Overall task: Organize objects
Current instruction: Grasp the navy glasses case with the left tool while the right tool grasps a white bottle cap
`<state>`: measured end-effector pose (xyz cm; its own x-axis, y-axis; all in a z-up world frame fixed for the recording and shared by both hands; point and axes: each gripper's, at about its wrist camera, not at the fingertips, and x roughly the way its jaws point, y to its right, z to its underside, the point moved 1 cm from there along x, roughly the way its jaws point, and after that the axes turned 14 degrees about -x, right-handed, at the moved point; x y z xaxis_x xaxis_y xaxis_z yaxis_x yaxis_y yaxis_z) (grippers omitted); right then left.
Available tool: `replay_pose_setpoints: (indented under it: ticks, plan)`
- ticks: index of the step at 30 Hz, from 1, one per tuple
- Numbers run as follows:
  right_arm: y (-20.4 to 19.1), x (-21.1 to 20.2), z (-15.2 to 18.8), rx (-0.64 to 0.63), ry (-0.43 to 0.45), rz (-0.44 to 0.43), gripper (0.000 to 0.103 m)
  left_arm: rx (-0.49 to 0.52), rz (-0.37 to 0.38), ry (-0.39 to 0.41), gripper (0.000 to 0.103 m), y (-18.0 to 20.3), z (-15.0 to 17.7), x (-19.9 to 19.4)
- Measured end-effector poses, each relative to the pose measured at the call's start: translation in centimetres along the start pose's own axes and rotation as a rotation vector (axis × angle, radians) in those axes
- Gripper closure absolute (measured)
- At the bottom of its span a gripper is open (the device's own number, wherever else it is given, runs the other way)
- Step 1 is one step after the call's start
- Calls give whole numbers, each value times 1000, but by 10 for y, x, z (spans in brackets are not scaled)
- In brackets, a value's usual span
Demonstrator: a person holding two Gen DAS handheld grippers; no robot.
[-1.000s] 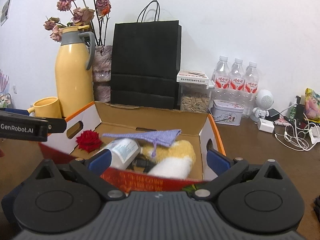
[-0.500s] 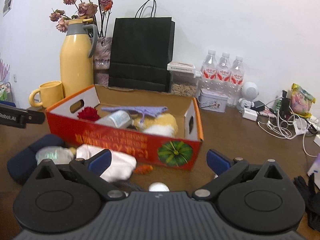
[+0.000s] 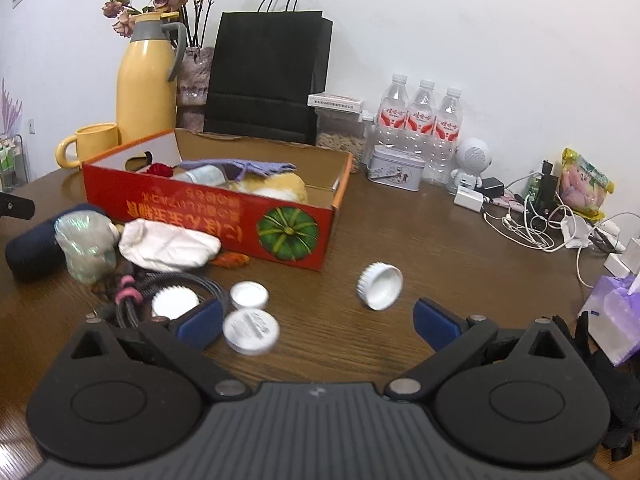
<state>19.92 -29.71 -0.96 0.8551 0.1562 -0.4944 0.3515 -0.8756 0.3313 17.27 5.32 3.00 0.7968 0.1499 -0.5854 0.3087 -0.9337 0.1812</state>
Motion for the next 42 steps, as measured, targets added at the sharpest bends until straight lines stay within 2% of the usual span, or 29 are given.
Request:
replay_pose_setpoints:
  ticks: [7, 12, 17, 19, 27, 30, 33, 36, 38, 39, 40, 42]
  plan:
    - [27, 14, 14, 43, -8, -34, 0, 72, -7, -34, 0, 14, 13, 1]
    - [44, 27, 19, 57, -15, -37, 0, 77, -23, -77, 0, 15, 15, 19]
    - [62, 50, 23, 78, -49, -49, 0, 71, 3, -122, 0, 14, 18, 40]
    - [68, 60, 24, 85, -60, -63, 0, 57, 17, -124, 0, 14, 17, 45]
    - [89, 95, 23, 94, -74, -117, 0, 38, -15, -115, 0, 16, 13, 58]
    - [88, 101, 20, 77, -63, -114, 0, 43, -22, -121, 0, 17, 14, 62]
    - [87, 104, 17, 87, -42, -143, 0, 37, 3, -118, 1, 17, 15, 64]
    - [85, 105, 14, 74, -22, -154, 8, 27, 26, -116, 4, 18, 16, 64]
    - [83, 109, 12, 69, -32, -171, 23, 24, 23, -116, 6, 18, 17, 65]
    - [83, 110, 11, 67, -37, -190, 45, 21, 19, -116, 7, 19, 18, 65]
    - [82, 111, 11, 72, -39, -210, 62, 19, 16, -114, 8, 19, 19, 65]
    - [82, 108, 13, 84, -33, -244, 63, 17, 15, -107, 20, 20, 19, 63]
